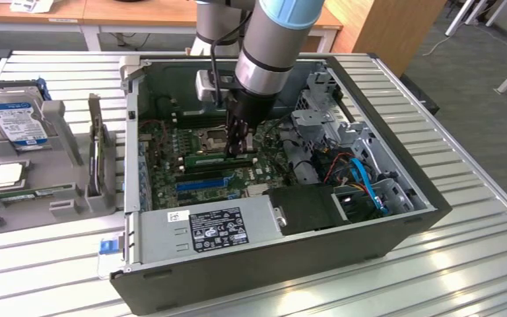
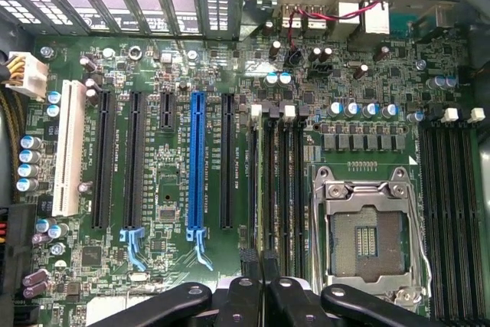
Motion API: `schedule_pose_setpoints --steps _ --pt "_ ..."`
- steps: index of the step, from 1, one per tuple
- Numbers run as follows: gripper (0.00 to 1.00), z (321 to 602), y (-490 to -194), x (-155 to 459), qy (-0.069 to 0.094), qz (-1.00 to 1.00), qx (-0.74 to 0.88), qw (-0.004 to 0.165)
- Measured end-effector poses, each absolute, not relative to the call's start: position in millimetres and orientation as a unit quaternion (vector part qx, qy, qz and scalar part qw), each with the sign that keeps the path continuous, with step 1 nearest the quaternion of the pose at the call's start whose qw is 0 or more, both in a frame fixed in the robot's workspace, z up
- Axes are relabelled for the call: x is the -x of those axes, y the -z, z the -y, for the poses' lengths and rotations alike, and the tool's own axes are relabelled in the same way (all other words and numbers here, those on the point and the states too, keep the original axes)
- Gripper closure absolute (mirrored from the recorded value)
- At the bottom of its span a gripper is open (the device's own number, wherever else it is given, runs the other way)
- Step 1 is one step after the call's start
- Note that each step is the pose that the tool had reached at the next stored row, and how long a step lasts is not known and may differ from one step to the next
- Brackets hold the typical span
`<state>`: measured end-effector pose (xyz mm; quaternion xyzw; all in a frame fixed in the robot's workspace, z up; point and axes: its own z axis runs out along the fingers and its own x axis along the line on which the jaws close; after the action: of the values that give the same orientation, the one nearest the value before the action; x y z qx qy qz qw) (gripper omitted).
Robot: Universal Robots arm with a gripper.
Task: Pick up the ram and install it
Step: 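Insert the ram into the slot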
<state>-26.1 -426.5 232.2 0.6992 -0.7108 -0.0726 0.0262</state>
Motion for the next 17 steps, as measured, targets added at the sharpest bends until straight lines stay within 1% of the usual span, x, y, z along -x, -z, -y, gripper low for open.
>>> schedule_pose_setpoints --steps 17 --pt "0.88 426.3 -230.4 26.1 0.073 0.711 -0.699 0.026"
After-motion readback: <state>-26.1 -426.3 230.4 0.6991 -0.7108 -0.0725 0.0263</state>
